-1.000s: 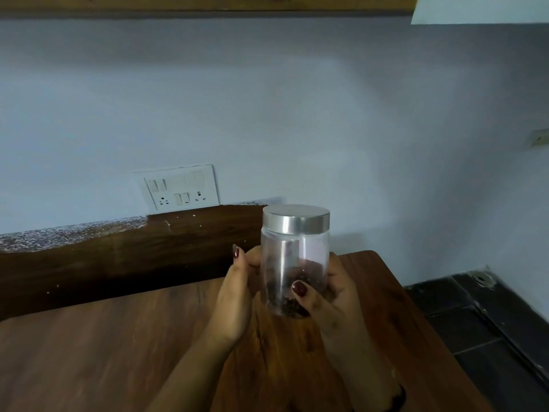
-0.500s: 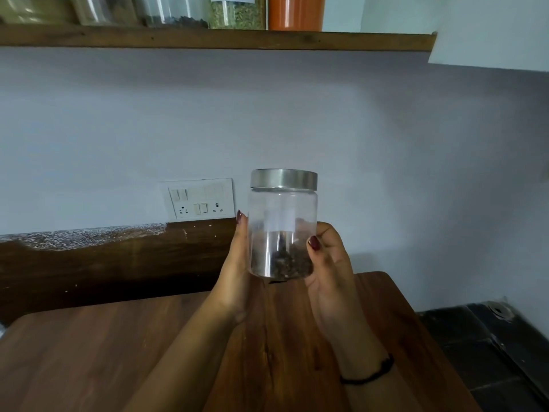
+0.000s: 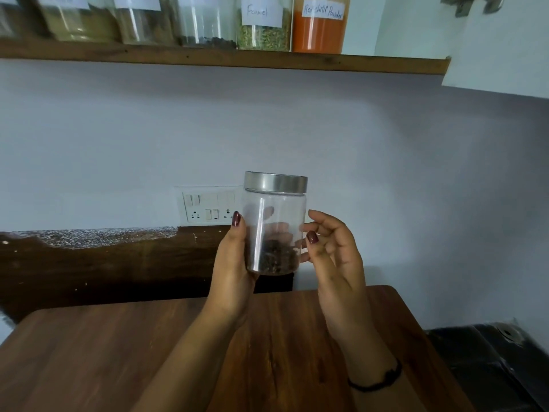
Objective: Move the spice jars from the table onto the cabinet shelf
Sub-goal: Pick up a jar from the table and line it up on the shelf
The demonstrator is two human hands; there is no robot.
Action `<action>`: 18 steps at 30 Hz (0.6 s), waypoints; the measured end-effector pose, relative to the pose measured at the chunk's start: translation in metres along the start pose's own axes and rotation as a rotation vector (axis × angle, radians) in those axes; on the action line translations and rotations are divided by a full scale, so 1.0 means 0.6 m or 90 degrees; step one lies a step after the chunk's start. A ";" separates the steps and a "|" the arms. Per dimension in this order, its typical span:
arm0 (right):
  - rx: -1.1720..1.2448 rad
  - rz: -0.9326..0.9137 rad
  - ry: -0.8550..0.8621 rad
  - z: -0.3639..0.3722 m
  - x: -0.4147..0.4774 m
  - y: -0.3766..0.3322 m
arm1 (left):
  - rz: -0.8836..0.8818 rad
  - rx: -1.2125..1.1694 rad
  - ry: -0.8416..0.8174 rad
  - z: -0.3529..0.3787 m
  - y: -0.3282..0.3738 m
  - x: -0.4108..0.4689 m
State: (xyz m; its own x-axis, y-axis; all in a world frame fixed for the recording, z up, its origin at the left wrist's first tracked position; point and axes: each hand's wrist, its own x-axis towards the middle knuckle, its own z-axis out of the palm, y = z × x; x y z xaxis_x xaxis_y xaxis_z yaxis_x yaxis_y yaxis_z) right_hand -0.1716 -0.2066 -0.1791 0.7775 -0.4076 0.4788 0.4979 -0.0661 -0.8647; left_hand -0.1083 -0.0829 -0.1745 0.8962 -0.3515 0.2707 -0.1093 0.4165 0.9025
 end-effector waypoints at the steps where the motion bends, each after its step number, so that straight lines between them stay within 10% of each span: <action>1: -0.012 -0.007 0.013 0.008 -0.004 -0.004 | 0.025 0.025 0.015 0.002 0.002 -0.002; 10: -0.048 0.035 0.020 0.048 -0.011 -0.013 | 0.168 0.225 0.055 0.011 0.000 -0.029; 18: 0.127 0.124 0.017 0.040 -0.002 -0.033 | 0.077 0.057 0.054 -0.015 0.029 -0.025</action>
State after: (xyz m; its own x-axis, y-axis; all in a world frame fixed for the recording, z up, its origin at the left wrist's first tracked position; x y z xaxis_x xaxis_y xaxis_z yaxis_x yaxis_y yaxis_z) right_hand -0.1732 -0.1832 -0.1588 0.8570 -0.4188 0.3002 0.4081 0.1960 -0.8917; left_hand -0.1196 -0.0625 -0.1657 0.9066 -0.2304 0.3534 -0.2531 0.3732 0.8925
